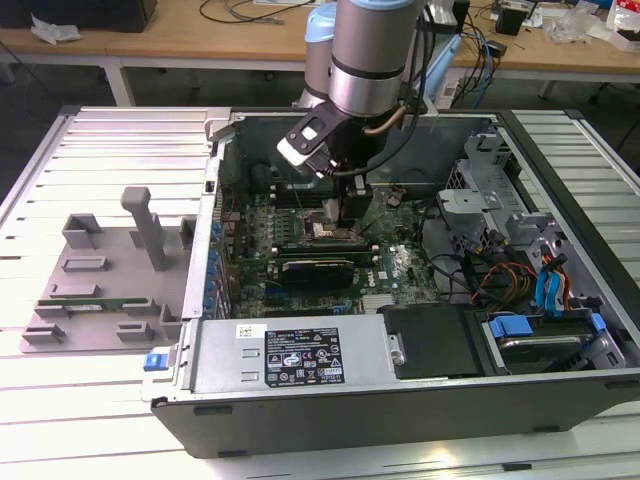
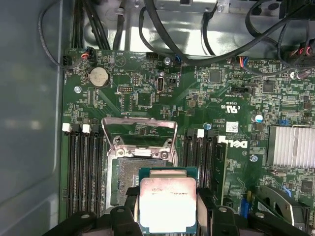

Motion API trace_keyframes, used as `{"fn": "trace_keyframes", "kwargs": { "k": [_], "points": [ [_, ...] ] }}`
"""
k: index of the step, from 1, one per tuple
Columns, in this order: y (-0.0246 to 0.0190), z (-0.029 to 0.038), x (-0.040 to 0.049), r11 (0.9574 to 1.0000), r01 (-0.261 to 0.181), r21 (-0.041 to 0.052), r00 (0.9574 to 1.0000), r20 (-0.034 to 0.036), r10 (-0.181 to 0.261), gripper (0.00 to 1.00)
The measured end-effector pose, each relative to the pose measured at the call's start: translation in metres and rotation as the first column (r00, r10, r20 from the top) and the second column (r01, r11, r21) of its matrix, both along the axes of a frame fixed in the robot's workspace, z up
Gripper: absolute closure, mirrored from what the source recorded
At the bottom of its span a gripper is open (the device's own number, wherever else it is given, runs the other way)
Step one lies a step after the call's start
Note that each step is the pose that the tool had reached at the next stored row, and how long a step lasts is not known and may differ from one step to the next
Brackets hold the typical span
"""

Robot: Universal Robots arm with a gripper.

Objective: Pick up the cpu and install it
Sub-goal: 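Place the cpu into insertion slot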

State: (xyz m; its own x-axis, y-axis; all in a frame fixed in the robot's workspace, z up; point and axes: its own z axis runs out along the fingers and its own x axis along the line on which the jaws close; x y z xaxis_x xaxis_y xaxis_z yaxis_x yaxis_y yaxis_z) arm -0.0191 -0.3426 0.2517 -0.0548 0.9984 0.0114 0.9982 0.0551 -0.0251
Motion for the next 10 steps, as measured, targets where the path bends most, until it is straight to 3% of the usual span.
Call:
{"fn": "trace_keyframes", "kwargs": {
  "k": [7, 10],
  "points": [
    [0.0005, -0.0051, 0.0, 1.0, 0.0, -0.0001, 1.0, -0.0001, 0.0, 0.45],
    [0.0057, -0.007, 0.0, 1.0, 0.0, -0.0001, 1.0, 0.0, 0.0, 0.45]
  ]
}}
